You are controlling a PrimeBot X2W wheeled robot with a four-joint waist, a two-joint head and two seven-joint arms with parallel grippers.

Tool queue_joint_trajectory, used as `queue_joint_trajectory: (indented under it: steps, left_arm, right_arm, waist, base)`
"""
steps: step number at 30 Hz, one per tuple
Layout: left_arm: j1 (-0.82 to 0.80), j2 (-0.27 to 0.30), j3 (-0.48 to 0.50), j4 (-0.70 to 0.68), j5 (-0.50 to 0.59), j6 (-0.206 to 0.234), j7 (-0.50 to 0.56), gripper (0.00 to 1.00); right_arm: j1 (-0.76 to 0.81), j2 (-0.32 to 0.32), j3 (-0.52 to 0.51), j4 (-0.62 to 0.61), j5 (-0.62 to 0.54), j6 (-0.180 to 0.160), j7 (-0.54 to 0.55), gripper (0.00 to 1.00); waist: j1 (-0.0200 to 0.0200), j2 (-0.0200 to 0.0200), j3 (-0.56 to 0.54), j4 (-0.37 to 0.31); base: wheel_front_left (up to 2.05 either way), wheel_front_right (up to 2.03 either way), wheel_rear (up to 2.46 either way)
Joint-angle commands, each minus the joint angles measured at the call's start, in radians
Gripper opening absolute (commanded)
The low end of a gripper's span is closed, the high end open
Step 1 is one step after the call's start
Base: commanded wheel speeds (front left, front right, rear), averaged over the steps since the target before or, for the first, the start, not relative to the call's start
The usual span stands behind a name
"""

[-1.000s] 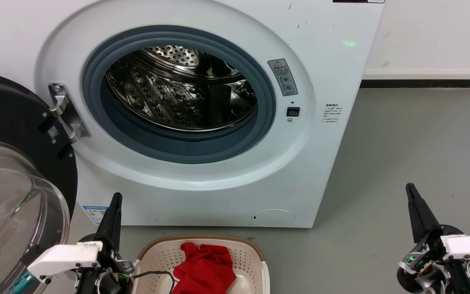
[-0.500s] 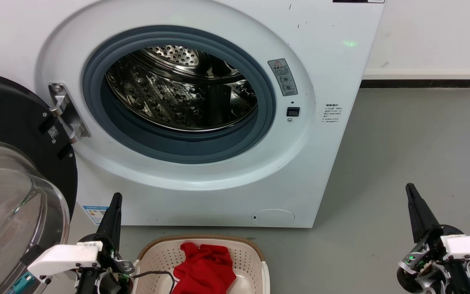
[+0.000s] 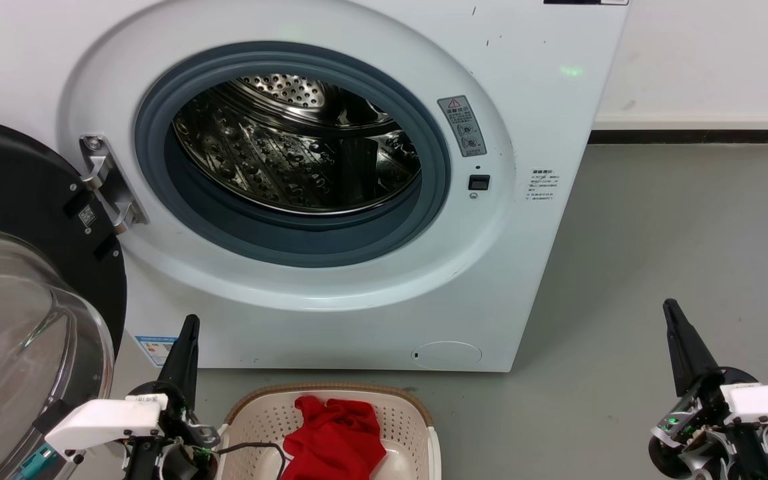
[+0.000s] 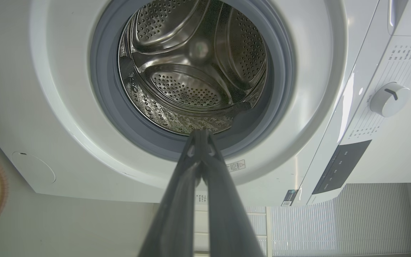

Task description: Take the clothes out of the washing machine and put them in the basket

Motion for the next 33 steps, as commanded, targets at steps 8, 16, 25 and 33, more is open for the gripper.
queue_joint_trajectory:
  steps: [8, 16, 25, 33]
  left_arm:
    - [-0.006, -0.001, 0.003, 0.0, -0.002, -0.003, 0.002, 0.0]
    - [-0.006, -0.001, 0.003, 0.0, -0.002, -0.003, 0.002, 0.0]
    - [-0.006, -0.001, 0.003, 0.0, -0.002, -0.003, 0.002, 0.0]
    - [-0.006, -0.001, 0.003, 0.0, -0.002, -0.003, 0.002, 0.0]
  right_arm:
    - [-0.012, 0.004, -0.002, 0.002, -0.007, 0.0, 0.004, 0.0]
    - [-0.012, 0.004, -0.002, 0.002, -0.007, 0.0, 0.004, 0.0]
    - [-0.012, 0.004, -0.002, 0.002, -0.008, 0.0, 0.004, 0.0]
    - [-0.012, 0.004, -0.003, 0.002, -0.008, 0.0, 0.004, 0.0]
  waist:
    - [0.0, 0.0, 0.0, 0.0]
    - [0.0, 0.0, 0.0, 0.0]
    - [0.0, 0.0, 0.0, 0.0]
    - [0.0, 0.0, 0.0, 0.0]
  base:
    - [0.0, 0.0, 0.0]
    - [0.0, 0.0, 0.0]
    - [0.0, 0.0, 0.0]
    - [0.0, 0.0, 0.0]
